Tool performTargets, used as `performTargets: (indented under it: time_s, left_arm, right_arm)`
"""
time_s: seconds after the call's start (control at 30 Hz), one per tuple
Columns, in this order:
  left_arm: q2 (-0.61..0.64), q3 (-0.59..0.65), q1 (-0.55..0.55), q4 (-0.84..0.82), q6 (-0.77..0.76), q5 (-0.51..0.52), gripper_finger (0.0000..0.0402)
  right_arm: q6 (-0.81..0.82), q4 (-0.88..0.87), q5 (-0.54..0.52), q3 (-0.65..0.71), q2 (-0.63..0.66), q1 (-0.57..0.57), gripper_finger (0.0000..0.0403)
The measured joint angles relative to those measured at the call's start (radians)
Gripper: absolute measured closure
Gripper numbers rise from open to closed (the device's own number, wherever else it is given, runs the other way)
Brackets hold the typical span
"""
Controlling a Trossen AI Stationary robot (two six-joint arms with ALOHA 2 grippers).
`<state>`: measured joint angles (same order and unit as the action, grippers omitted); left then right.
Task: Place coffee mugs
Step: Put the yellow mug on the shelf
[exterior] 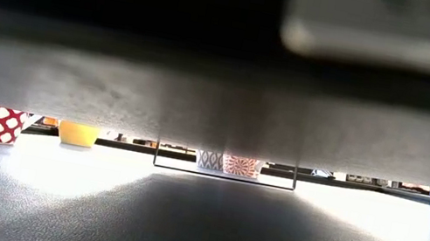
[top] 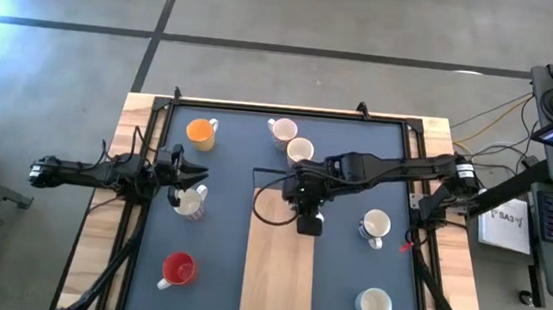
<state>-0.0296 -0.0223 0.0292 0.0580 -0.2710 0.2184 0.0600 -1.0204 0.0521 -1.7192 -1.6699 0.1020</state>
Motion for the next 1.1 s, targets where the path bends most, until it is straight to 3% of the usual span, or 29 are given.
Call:
performTargets:
  time_s: [0.53,0.9,1.1]
  left_arm:
    - [-0.001,0.0,0.0,0.0,0.0,0.0,0.033]
    - [-0.001,0.0,0.0,0.004,0.0,0.005,0.033]
    - [-0.003,0.0,-0.001,0.136,0.111,0.052,0.033]
  right_arm:
    - [0.009,-0.081,-0.003,-0.022,0.091,-0.014,0.0321]
    - [0.115,-0.08,-0.002,-0.022,0.121,-0.026,0.033]
    - [0.08,-0.074,-0.006,-0.022,0.137,-0.063,0.0328]
